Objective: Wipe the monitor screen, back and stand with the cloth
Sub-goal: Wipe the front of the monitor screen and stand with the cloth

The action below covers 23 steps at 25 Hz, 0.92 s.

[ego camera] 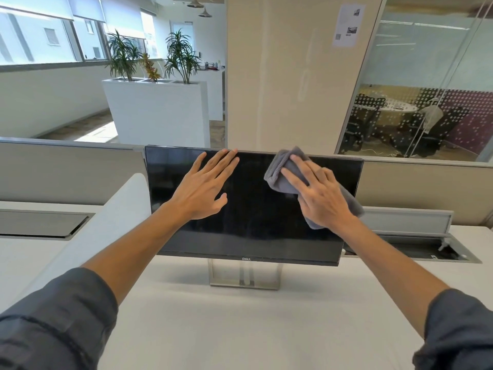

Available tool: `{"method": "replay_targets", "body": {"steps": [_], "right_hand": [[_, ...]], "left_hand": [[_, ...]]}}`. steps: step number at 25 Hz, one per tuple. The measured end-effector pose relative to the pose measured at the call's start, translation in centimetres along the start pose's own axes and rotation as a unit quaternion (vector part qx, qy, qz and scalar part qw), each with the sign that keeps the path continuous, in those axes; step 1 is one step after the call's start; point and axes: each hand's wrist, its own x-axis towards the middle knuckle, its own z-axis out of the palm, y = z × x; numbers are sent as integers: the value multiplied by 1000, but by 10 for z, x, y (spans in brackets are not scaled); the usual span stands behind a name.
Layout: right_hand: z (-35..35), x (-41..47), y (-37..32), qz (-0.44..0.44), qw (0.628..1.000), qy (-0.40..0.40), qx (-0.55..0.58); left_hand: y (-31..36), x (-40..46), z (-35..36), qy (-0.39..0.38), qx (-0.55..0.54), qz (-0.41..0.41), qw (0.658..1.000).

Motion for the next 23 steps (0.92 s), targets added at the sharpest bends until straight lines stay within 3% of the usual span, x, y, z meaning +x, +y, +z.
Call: {"method": "replay_targets", "body": {"steps": [3,7,9,12,14,23], "right_hand": [[28,-48,-18,-54,998,-41,0],[47,-107,-39,-206,966,-153,3],[34,-100,-27,-184,975,-124,1],[2,-60,13,-22,999,-14,-21],[-10,-47,38,36,999,11,-33],[51,-172,2,-90,983,-156,-29]], "left_hand": [[2,1,1,2,-3,-2,1000],[1,1,0,-2,-8,3,1000],[0,1,-2,-5,-9,8,1000],[2,6,-5,-4,-13,20,1000],[6,10,-7,0,-12,27,1000],[19,15,1,-7,-14,20,1000]]}}
